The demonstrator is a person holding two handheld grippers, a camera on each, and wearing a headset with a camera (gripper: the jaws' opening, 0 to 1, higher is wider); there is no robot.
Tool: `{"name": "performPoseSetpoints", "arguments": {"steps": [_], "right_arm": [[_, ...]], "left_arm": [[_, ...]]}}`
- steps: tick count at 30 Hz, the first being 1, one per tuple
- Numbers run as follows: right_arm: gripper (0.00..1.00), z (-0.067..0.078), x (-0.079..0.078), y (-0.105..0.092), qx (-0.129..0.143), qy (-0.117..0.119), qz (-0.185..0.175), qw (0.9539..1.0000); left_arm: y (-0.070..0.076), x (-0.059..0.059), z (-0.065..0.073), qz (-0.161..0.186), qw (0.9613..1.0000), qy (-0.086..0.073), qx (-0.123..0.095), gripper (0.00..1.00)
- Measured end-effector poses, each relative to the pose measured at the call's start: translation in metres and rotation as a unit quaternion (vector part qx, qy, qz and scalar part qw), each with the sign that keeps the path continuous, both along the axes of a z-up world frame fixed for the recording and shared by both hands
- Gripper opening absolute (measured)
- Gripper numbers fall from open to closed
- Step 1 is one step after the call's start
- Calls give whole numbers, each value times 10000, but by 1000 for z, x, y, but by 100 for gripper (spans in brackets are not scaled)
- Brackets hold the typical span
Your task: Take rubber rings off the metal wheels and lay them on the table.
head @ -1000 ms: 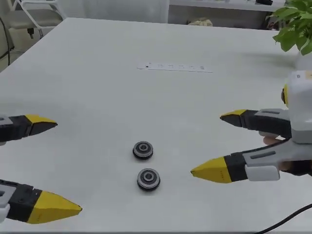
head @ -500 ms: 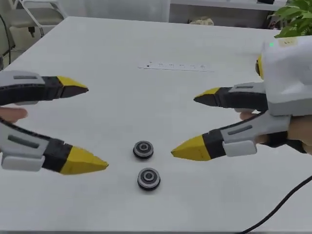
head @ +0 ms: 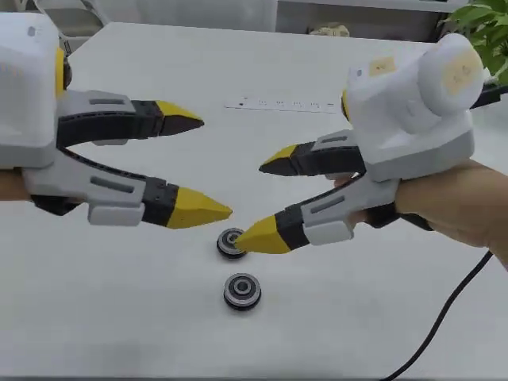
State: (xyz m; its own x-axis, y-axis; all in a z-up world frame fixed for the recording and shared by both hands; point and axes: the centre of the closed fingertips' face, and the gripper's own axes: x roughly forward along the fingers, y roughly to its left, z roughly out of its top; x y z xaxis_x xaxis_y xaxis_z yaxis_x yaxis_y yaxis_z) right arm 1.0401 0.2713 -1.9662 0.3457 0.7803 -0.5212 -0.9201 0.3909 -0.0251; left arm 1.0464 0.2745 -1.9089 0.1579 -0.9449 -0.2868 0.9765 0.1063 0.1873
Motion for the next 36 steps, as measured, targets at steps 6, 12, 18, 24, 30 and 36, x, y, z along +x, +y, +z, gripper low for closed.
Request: {"name": "performPoseSetpoints", "arguments": {"steps": [6, 12, 18, 24, 30, 36], "right_arm": [[45, -26, -7, -4, 50, 264, 16, 9996], [39, -47, -15, -4, 171, 532, 104, 9984], [32, -81, -22, -13, -201, 739, 151, 9970], [30, -105, -30, -21, -301, 1127, 104, 9931], [26, -107, -30, -20, -258, 1152, 67, 9930], [23, -109, -31, -17, -308, 1096, 129, 9934]], "left_arm": [[-11, 10, -20, -15, 10000, -76, -13, 56], [-14, 8, -46, 31, 9999, -133, 1, 52], [-12, -9, -77, -151, 9991, -43, 392, 48], [-13, -23, -99, -323, 9972, 279, 619, 39], [-16, -29, -118, -370, 9951, 470, 781, 26], [-17, -35, -140, -465, 9916, 590, 1054, 17]]}}
